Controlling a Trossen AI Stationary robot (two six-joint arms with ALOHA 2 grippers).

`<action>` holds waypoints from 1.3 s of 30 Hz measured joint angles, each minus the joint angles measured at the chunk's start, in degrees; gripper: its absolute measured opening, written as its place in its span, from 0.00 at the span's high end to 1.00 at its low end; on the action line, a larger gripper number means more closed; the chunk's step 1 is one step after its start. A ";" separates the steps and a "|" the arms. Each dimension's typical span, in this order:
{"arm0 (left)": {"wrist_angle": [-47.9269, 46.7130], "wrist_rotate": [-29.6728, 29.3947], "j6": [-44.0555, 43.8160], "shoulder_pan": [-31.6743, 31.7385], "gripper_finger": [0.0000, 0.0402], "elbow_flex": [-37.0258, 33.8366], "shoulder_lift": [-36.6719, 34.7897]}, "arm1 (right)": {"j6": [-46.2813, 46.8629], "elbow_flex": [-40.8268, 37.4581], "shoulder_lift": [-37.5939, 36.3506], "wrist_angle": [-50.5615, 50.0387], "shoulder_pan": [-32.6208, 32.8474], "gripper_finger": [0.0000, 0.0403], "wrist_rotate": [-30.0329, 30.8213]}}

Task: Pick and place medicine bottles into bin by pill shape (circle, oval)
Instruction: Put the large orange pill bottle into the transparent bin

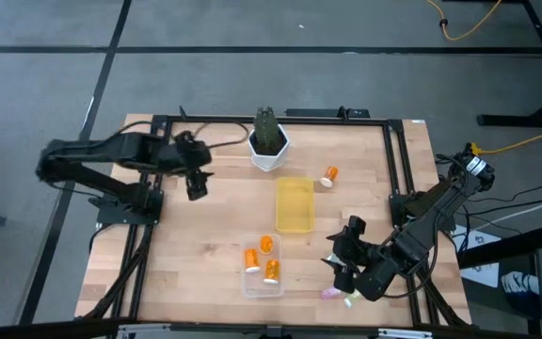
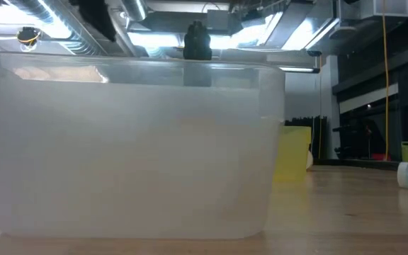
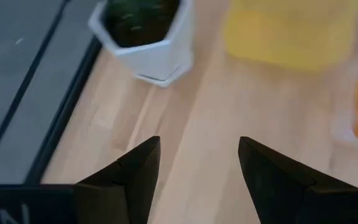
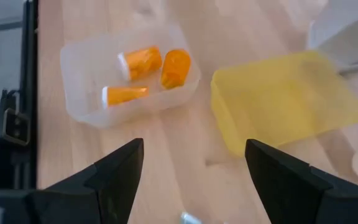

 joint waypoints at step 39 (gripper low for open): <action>29.46 -5.49 -2.38 -0.09 0.47 -28.55 -13.08 | -45.88 4.68 -0.20 -24.35 -58.25 0.29 -20.99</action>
